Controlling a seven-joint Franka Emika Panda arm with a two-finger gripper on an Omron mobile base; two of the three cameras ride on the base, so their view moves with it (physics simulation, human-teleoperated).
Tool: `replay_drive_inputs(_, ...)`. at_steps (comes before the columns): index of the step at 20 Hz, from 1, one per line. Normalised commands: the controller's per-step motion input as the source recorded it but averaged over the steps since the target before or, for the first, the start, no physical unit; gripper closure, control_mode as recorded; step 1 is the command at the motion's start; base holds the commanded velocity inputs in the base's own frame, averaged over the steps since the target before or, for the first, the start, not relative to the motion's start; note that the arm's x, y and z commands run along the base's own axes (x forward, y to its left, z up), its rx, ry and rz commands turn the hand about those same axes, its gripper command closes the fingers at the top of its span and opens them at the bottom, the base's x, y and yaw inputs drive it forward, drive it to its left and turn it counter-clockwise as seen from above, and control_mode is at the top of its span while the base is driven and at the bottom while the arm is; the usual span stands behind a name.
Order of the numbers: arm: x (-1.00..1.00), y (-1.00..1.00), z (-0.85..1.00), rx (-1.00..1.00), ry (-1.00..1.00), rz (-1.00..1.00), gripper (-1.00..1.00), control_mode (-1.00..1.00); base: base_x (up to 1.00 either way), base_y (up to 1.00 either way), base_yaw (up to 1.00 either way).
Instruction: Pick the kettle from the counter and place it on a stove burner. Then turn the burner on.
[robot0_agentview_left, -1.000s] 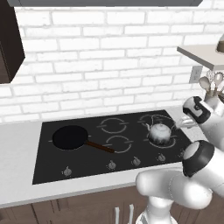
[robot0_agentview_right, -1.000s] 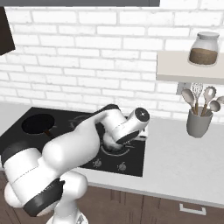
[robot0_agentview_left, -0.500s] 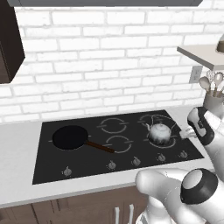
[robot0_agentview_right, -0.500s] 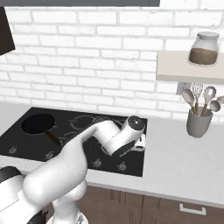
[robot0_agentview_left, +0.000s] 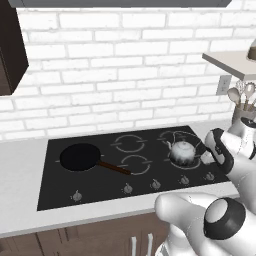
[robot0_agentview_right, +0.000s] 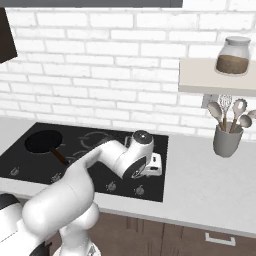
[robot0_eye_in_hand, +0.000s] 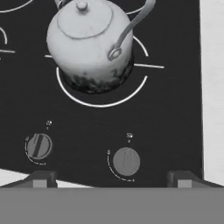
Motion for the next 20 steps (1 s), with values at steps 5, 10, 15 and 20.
replay_drive_inputs(5,0.00,0.00,-0.31,-0.08,0.11,-0.03,-1.00,-1.00,0.00,0.00,0.00)
replay_drive_inputs(10,0.00,0.00,-0.35,-0.05,0.10,-0.02,-1.00,-1.00,0.00,0.00,0.00)
replay_drive_inputs(15,0.00,0.00,-0.30,0.00,0.06,0.00,-1.00,-1.00,0.00,0.00,0.00)
replay_drive_inputs(20,0.00,-0.04,-0.18,0.00,0.05,0.00,-1.00,-1.00,0.00,0.00,0.00)
